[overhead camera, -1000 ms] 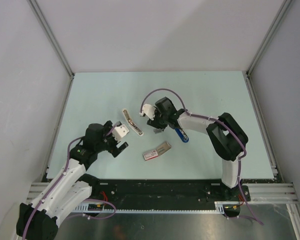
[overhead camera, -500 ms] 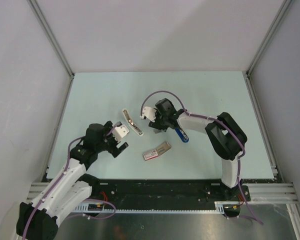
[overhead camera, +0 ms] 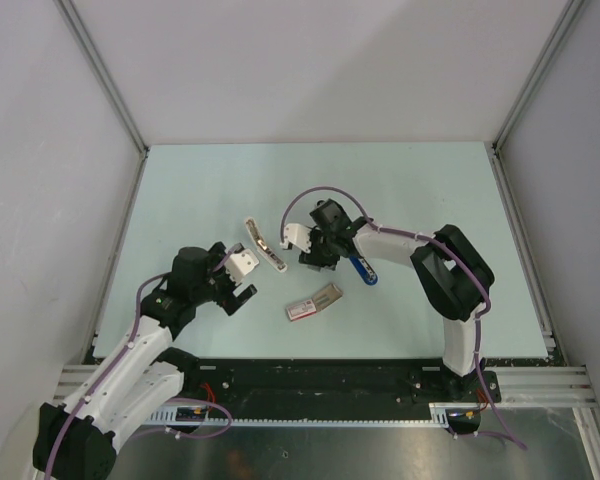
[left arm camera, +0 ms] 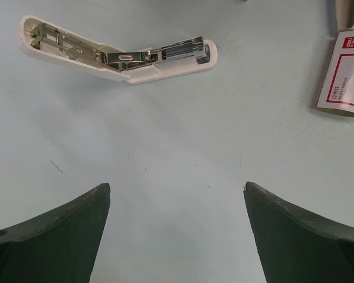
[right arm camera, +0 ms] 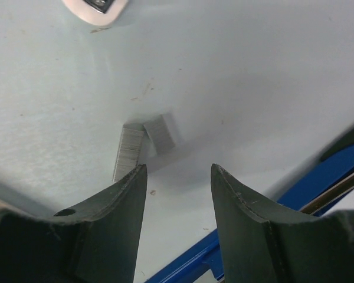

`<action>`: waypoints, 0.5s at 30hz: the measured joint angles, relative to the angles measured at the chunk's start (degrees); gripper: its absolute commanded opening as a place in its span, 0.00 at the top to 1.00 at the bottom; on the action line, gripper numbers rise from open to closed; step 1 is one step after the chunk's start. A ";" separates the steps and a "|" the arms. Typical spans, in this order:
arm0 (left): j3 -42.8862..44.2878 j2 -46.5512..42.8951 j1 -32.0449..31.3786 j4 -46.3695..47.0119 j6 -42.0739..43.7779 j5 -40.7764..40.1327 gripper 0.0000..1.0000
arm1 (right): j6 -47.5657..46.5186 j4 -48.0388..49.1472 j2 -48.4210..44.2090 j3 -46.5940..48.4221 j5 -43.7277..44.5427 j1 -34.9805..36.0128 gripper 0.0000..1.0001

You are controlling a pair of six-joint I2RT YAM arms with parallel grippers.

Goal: Load the staples into the stapler

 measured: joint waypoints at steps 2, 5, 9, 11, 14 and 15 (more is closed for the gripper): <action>0.00 0.00 0.00 0.00 0.00 -0.02 0.01 | -0.26 -0.52 0.00 0.09 -1.05 0.11 0.48; 0.00 0.00 0.00 0.00 -0.02 -0.02 0.01 | -0.44 -0.98 0.00 0.17 -2.03 0.39 0.48; 0.00 0.02 0.00 0.00 0.00 0.00 0.00 | -0.26 -1.14 0.00 0.17 -3.04 0.79 0.48; -0.02 0.02 0.00 0.00 0.00 0.00 0.01 | -0.07 -1.07 0.00 0.17 -3.04 0.96 0.48; -0.04 0.02 0.00 0.00 0.00 0.00 0.01 | 0.24 -0.83 0.00 0.17 -2.67 1.22 0.48; -0.04 0.02 0.00 0.00 0.00 0.00 0.01 | 0.35 -0.76 0.00 0.17 -2.45 1.31 0.48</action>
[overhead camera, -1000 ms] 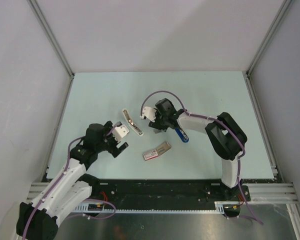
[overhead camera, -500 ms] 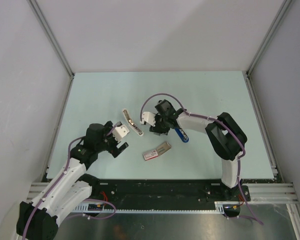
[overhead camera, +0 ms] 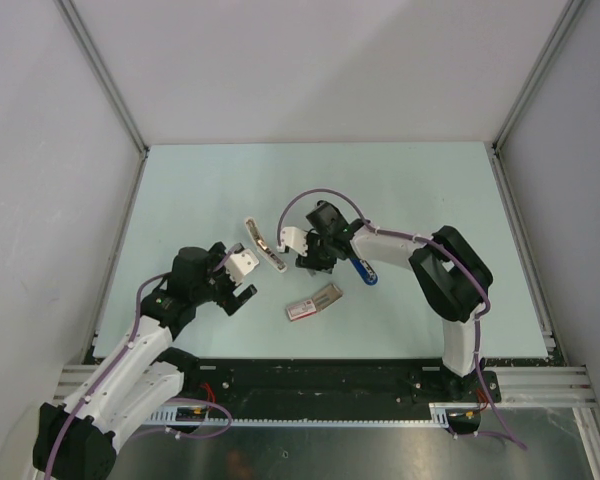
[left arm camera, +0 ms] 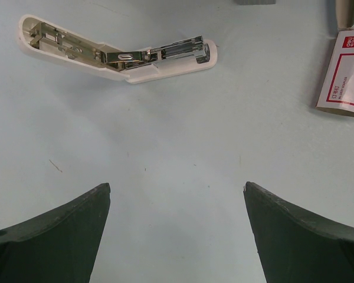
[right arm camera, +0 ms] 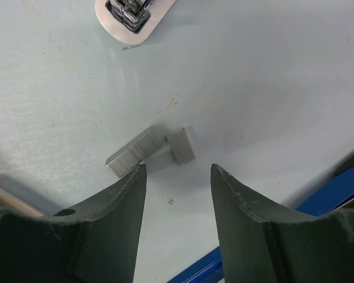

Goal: Load the staples into the stapler

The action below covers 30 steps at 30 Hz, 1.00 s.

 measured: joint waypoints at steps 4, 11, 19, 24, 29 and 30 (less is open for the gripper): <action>-0.04 0.00 0.00 0.00 0.00 0.00 0.01 | 0.15 0.57 0.00 0.00 1.55 0.09 0.47; -0.04 0.02 0.00 0.00 0.00 0.00 0.01 | -0.50 1.27 0.00 0.00 2.69 -0.33 0.46; -0.04 0.04 0.00 0.00 -0.02 -0.04 0.01 | -4.46 0.81 0.31 0.13 -0.52 -1.42 0.46; -0.04 0.04 0.00 0.00 0.00 -0.20 0.01 | -7.13 -0.76 1.62 2.14 -3.39 -1.70 0.46; -0.04 0.04 0.02 0.00 0.00 -0.55 0.01 | -8.50 -2.16 3.32 4.66 -5.44 -1.70 0.47; -0.04 0.02 0.02 0.00 0.00 -0.57 0.01 | -8.68 -2.60 3.78 5.42 -5.79 -1.70 0.48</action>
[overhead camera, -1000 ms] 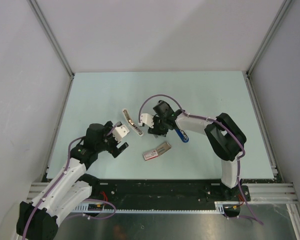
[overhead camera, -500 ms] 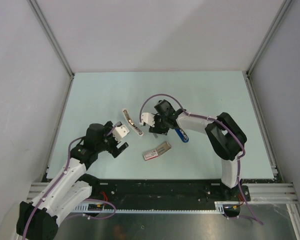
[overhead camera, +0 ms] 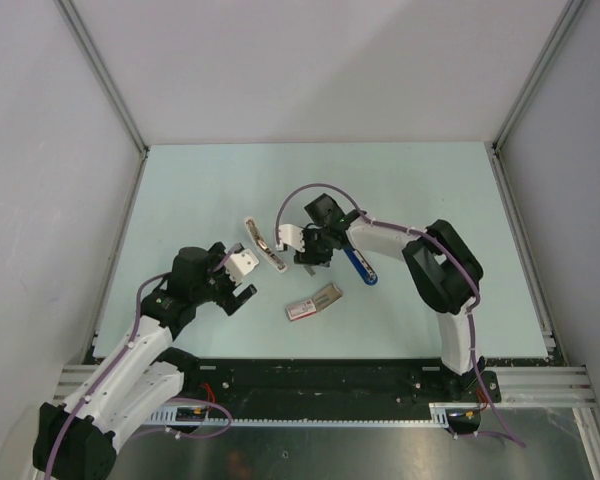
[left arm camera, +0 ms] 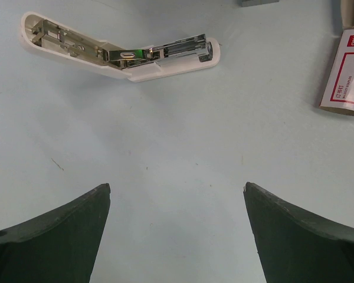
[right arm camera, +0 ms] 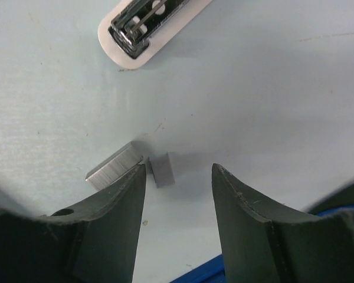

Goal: Load the staples into the stapler

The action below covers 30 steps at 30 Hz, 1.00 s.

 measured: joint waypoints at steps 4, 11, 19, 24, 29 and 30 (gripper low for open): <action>-0.02 0.00 0.02 0.00 0.00 -0.02 0.01 | -0.74 -2.80 2.23 3.52 -1.99 -0.13 0.52; -0.11 0.00 0.04 0.00 0.00 -0.02 0.01 | -1.73 -9.57 5.53 9.29 -5.22 -0.68 0.57; -0.11 0.00 0.04 0.00 0.00 -0.02 0.01 | -2.40 -14.01 6.51 11.19 -7.89 -1.86 0.57; -0.11 0.07 0.04 0.00 0.00 -0.02 0.01 | -2.86 -15.61 6.51 11.34 -8.48 -2.34 0.60; -0.11 0.35 0.04 0.00 0.00 0.00 0.01 | -3.02 -16.02 6.51 11.39 -8.72 -2.36 0.63; -0.11 0.37 0.04 0.00 0.00 -0.02 0.00 | -2.99 -16.06 6.54 11.41 -8.72 -2.34 0.64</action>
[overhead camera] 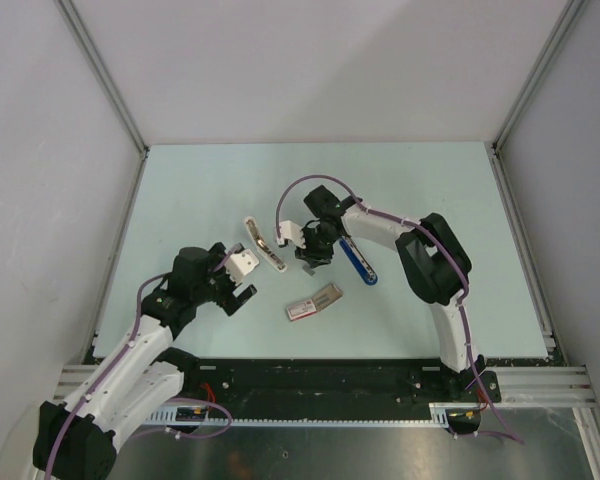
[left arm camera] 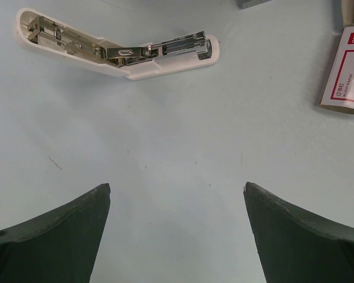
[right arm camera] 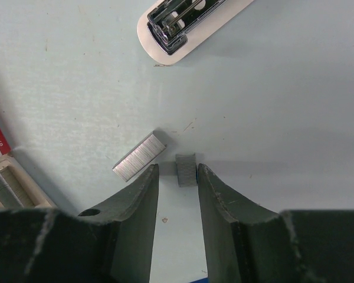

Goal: Load the staples into the stapler

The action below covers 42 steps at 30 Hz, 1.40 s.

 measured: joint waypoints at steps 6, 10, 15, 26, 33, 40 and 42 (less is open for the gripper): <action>0.00 0.02 0.00 0.00 0.00 0.00 0.01 | 0.61 -1.42 1.09 1.70 -0.15 0.15 0.68; 0.00 0.02 0.00 0.00 0.00 0.02 0.01 | 1.05 -1.66 1.57 2.47 -0.15 0.15 0.70; 0.00 0.02 0.00 0.00 0.00 0.02 0.01 | 1.49 -1.73 1.86 2.91 -0.15 0.15 0.74; 0.00 0.02 0.00 0.00 0.00 0.02 0.01 | 1.90 -2.54 2.69 4.37 -0.15 0.26 0.84; 0.00 0.02 0.00 0.00 -0.02 0.02 0.01 | 3.28 -2.56 2.69 4.50 -0.15 0.07 0.89; 0.00 0.02 0.00 0.00 0.00 0.02 0.01 | 7.39 -2.12 2.69 4.50 -0.09 -0.02 0.90; 0.00 0.02 0.00 0.00 0.00 0.02 0.00 | 9.44 -1.79 2.64 4.50 0.28 -0.02 0.91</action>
